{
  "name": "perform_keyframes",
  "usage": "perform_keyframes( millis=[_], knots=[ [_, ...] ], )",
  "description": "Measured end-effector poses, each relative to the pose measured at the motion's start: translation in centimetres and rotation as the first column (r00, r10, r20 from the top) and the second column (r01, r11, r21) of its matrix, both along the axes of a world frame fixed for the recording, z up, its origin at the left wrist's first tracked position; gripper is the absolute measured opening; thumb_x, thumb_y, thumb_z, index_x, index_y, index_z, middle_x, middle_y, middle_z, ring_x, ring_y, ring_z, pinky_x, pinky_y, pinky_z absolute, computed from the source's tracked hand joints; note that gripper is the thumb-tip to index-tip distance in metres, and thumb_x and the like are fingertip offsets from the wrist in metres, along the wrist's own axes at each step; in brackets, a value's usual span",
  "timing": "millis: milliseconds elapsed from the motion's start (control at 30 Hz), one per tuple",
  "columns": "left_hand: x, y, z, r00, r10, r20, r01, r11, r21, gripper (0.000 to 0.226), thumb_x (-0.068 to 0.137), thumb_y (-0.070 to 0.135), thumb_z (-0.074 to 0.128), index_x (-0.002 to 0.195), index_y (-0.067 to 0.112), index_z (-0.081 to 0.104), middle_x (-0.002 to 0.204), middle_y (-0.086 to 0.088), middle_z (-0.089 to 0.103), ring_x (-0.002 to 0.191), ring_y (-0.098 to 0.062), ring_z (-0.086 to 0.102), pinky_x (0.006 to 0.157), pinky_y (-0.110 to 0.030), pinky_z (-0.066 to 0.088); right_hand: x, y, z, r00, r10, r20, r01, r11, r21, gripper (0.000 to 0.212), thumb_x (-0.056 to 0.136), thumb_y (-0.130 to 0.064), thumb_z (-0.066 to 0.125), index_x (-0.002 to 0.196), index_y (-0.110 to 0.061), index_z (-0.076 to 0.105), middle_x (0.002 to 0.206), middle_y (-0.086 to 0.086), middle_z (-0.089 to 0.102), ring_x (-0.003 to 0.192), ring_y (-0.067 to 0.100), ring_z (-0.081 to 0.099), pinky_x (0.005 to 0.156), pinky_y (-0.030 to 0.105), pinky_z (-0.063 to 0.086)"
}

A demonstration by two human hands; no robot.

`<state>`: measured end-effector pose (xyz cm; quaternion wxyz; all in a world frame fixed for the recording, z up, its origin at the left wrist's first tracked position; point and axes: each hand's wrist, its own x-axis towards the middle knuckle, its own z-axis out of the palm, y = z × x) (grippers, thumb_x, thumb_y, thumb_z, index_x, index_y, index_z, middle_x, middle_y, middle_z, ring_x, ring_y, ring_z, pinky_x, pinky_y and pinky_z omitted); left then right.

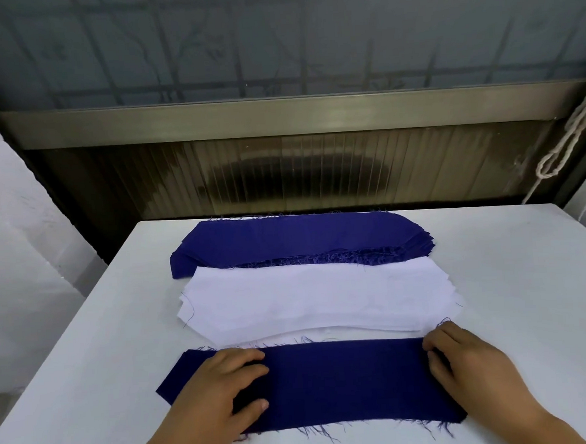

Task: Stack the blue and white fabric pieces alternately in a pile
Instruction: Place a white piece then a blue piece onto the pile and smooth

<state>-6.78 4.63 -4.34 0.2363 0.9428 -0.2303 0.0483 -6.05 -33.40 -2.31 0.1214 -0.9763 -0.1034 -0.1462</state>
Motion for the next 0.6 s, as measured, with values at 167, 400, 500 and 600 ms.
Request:
perform_keyframes(
  millis=[167, 400, 500, 600],
  knots=[
    [-0.5, 2.1, -0.3, 0.999, 0.046, -0.003, -0.046, 0.997, -0.069, 0.04, 0.081, 0.055, 0.056, 0.114, 0.036, 0.069, 0.128, 0.037, 0.048, 0.122, 0.012, 0.039, 0.104, -0.01, 0.028, 0.2, 0.6, -0.1, 0.999, -0.02, 0.038, 0.021, 1.0, -0.008, 0.033, 0.055, 0.005, 0.081, 0.064, -0.016, 0.058, 0.064, -0.004, 0.052, 0.045, 0.017, 0.046, 0.038, 0.024, 0.03],
    [0.1, 0.9, 0.4, 0.986, 0.125, 0.111, -0.122, 0.992, -0.032, 0.022, 0.086, 0.047, 0.051, 0.088, 0.035, 0.069, 0.098, 0.03, 0.058, 0.091, 0.007, 0.053, 0.077, -0.013, 0.044, 1.0, 0.8, 0.2, 0.999, -0.033, 0.043, 0.033, 0.999, 0.012, 0.029, 0.061, 0.0, 0.08, 0.065, -0.02, 0.059, 0.063, -0.009, 0.052, 0.046, 0.013, 0.048, 0.035, 0.028, 0.04],
    [1.2, -0.6, 1.2, 0.97, 0.169, 0.174, -0.164, 0.986, -0.043, 0.02, 0.088, 0.041, 0.048, 0.083, 0.031, 0.065, 0.088, 0.026, 0.057, 0.079, 0.005, 0.052, 0.066, -0.012, 0.044, 2.0, 1.6, 0.6, 0.991, 0.041, 0.13, -0.052, 0.995, 0.08, 0.019, 0.072, -0.002, 0.073, 0.076, -0.02, 0.065, 0.074, -0.01, 0.057, 0.058, 0.011, 0.052, 0.049, 0.022, 0.043],
    [3.2, -2.4, 1.7, 0.947, 0.169, 0.273, -0.16, 0.986, -0.055, 0.012, 0.087, 0.031, 0.059, 0.093, 0.025, 0.068, 0.098, 0.02, 0.061, 0.089, 0.002, 0.052, 0.08, -0.011, 0.041, 4.0, 2.3, 0.9, 0.987, 0.103, 0.123, -0.115, 0.988, 0.099, 0.026, 0.074, -0.01, 0.077, 0.097, -0.018, 0.069, 0.096, -0.007, 0.061, 0.081, 0.015, 0.06, 0.072, 0.025, 0.048]
  ],
)
